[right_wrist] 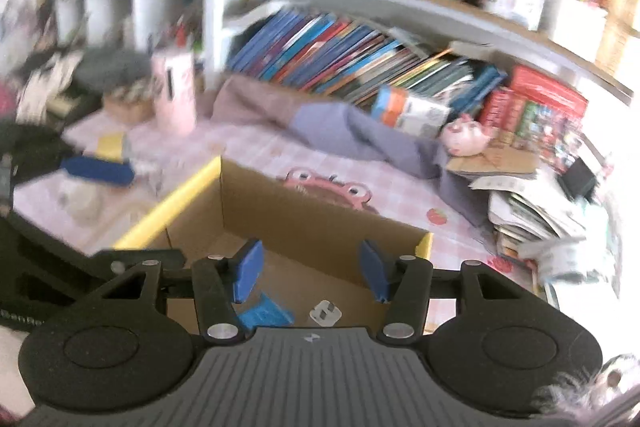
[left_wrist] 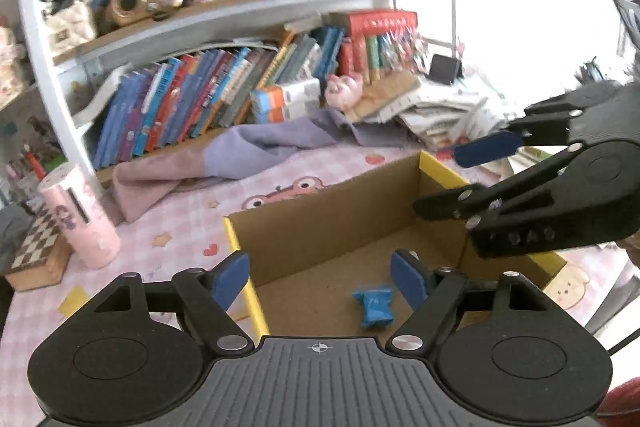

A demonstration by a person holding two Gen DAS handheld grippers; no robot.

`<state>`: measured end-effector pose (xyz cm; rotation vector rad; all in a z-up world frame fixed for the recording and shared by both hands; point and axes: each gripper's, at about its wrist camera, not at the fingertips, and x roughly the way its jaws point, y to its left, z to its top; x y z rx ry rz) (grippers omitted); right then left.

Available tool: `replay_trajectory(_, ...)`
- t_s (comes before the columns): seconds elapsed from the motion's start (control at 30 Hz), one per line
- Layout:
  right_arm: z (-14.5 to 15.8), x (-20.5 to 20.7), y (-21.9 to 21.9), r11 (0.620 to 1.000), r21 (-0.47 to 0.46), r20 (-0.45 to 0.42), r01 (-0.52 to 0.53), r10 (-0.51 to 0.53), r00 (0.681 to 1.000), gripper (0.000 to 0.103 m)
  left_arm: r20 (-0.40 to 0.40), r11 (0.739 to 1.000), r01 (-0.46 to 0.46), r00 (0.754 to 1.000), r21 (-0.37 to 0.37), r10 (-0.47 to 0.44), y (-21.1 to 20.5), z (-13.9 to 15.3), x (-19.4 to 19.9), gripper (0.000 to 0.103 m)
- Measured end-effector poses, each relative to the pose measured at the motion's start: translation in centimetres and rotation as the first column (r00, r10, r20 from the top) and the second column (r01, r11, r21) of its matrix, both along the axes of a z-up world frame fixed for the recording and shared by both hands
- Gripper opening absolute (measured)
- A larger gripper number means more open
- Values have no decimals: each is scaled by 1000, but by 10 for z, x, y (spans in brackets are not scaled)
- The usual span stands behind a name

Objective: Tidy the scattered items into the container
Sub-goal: 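Withdraw both tools from the box back toward the remaining items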

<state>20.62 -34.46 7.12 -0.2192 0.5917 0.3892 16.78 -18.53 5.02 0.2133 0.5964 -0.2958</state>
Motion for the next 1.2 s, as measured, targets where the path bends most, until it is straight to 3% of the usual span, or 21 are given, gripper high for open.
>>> replay_trajectory(0.2,11,-34,1,992,62,55,106,-109,992,55,61,999,-27,998,-28,29,19,8,-27,85)
replay_trajectory(0.6,5,-113,18,955,98,168,281,-294,941,59,55,995,-34,998,-99,40,62,2,-75,85)
replay_trajectory(1.2,-26,-188,69,920,85,103,383,-390,915,60,31,996,19,999,-89,-16,106,-19,-136,85)
